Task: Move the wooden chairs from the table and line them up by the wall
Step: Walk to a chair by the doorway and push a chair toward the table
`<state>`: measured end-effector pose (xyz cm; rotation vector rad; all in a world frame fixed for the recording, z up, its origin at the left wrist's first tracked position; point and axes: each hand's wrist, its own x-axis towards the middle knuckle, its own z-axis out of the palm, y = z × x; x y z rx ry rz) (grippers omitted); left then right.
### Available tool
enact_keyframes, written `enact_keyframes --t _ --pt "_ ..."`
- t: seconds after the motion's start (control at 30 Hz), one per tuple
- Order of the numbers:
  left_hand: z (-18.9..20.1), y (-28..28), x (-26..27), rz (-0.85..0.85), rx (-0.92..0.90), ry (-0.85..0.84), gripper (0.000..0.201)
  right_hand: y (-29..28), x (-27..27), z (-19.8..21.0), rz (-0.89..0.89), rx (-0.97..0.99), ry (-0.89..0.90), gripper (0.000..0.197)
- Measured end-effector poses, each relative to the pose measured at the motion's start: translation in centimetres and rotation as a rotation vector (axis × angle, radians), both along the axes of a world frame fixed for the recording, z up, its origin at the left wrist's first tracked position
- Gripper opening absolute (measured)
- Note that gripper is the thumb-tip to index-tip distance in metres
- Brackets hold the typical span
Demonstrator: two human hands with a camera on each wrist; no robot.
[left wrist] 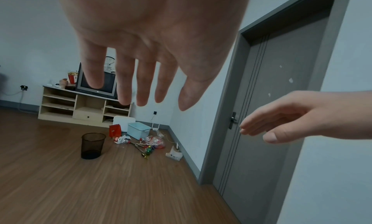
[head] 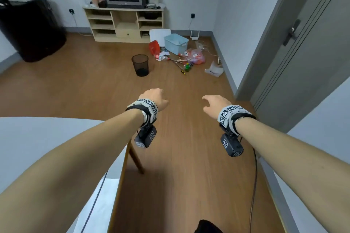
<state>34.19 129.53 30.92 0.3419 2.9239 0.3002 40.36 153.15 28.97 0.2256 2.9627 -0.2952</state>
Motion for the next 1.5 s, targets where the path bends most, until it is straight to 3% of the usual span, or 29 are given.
enact_keyframes --t 0.33,0.6,0.83,1.07,1.23,1.5 --pt "0.3 6.3 -26.1 0.090 -0.020 0.037 0.047 6.2 -30.0 0.0 0.107 -0.009 0.026 0.052" --pt "1.0 2.4 -43.0 0.245 -0.003 0.023 0.045 0.7 -51.5 1.3 0.293 -0.003 0.002 0.052" --pt "-2.1 -7.7 -59.0 0.381 -0.005 -0.001 0.045 -9.2 -68.9 -1.0 0.403 0.027 -0.022 0.056" --pt "-0.6 -19.1 -74.6 0.453 0.009 0.005 0.046 -20.4 -84.8 1.0 0.438 0.013 -0.026 0.056" --pt "-0.2 -27.0 -82.1 0.506 0.016 -0.004 0.045 -28.7 -93.6 1.8 0.488 0.033 -0.015 0.052" --pt "-2.8 -44.7 -92.6 0.715 0.056 -0.007 0.051 -47.7 -108.9 -1.9 0.672 0.020 -0.049 0.053"
